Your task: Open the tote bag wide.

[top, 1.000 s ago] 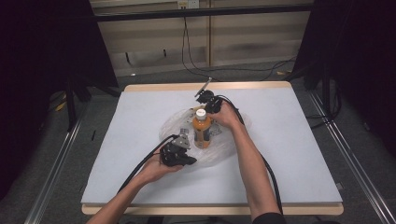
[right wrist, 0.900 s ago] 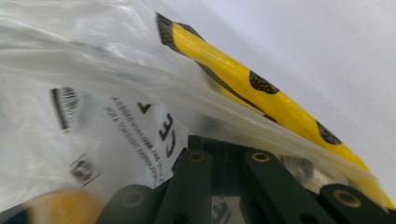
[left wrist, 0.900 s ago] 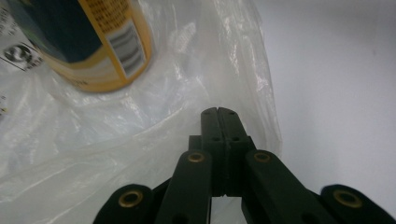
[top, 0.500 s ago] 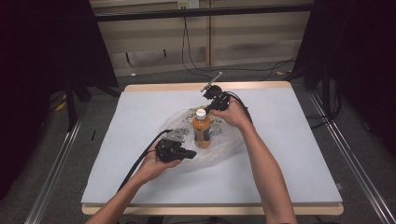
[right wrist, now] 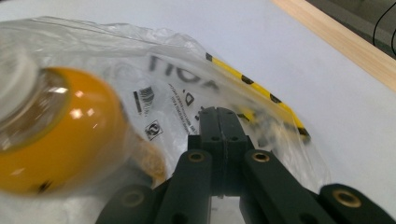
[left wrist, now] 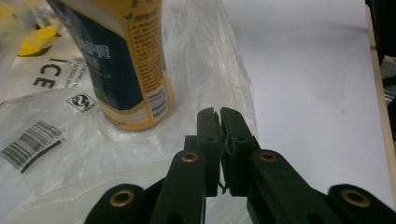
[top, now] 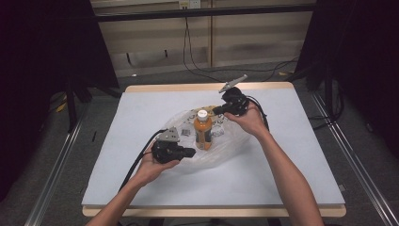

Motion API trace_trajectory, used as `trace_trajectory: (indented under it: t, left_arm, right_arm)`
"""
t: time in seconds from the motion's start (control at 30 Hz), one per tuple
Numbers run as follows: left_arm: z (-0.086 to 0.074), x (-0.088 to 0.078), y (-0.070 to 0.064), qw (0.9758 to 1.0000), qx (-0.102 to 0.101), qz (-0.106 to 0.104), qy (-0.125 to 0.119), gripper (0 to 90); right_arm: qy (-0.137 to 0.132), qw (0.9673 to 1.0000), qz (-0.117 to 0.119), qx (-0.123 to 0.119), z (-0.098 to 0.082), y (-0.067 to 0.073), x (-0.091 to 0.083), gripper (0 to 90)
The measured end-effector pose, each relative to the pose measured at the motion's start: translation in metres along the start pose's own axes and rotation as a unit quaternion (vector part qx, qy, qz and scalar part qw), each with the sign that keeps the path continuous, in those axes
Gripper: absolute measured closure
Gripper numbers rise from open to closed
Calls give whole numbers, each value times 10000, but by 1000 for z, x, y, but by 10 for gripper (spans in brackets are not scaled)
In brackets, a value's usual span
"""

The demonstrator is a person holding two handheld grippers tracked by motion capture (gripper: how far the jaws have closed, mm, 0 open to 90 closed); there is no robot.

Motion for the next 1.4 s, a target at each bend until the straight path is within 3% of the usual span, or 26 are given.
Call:
trace_trajectory:
  t: [0.03,0.07,0.1,0.13,0.17,0.23,0.27,0.33,0.37,0.43,0.47,0.5,0.6,0.67,0.77,0.83,1.03,1.17,1.23,1.3,1.4]
  left_arm:
    - [0,-1,0,10000,-19,37,-76,813]
    - [1,-2,0,9999,-3,32,-140,758]
    - [3,-6,-3,9996,74,56,-280,679]
    - [3,-6,-3,9996,74,56,-280,639]
    - [5,-9,-4,9992,38,171,-369,584]
    - [6,-13,-5,9987,36,281,-435,516]
    - [6,-13,-5,9987,36,281,-435,471]
    - [8,-18,-5,9974,42,411,-583,378]
    - [8,-18,-5,9974,42,411,-583,327]
    - [10,-22,-9,9968,230,516,-572,300]
    - [10,-23,-11,9967,196,537,-581,279]
    - [11,-25,-12,9967,189,531,-587,217]
    - [12,-31,-13,9955,119,635,-697,182]
    - [13,-37,-11,9945,10,725,-758,132]
    - [12,-45,-6,9923,-214,836,-883,64]
    - [9,-55,-3,9896,-340,987,-995,63]
    - [-4,-71,0,9855,-469,1268,-1029,51]
    - [-12,-79,-1,9848,-593,1281,-1011,41]
    - [-21,-85,1,9841,-825,1209,-1002,42]
    - [-31,-91,2,9811,-989,1336,-989,32]
    - [-45,-100,1,9798,-1009,1441,-954,27]
  right_arm:
    - [0,10000,0,0,0,0,0,898]
    - [-96,10000,-1,25,-4,0,-3,838]
    - [-275,9996,-105,-1,-11,2,-10,719]
    - [-343,9993,-132,-30,-14,4,-14,674]
    - [-456,9987,-204,-20,-17,6,-18,599]
    - [-575,9982,-182,25,-22,7,-25,514]
    - [-575,9982,-182,25,-22,7,-25,514]
    - [-897,9957,-160,178,-29,10,-39,369]
    - [-897,9957,-160,178,-29,10,-39,369]
    - [-1008,9945,-165,234,-34,13,-46,333]
    - [-1074,9937,-231,228,-37,14,-49,297]
    - [-1091,9932,-121,381,-43,15,-55,210]
    - [-1143,9923,-176,441,-50,16,-59,181]
    - [-1136,9918,-310,503,-57,17,-64,112]
    - [-1357,9880,-373,633,-71,19,-78,108]
    - [-1461,9860,-477,641,-77,21,-86,108]
    - [-1730,9788,-599,914,-97,23,-108,102]
    - [-1743,9778,-699,929,-107,24,-118,103]
    - [-1759,9774,-739,906,-113,27,-125,129]
    - [-1798,9761,-753,958,-123,31,-134,130]
    - [-1773,9760,-818,968,-133,37,-141,118]
Point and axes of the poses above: each handheld gripper's, and its own axes: x roughly forward along the jaws, z roughly out of its top, y roughly to its left, the point moved 2 cm from there along x, roughly forward along the jaws
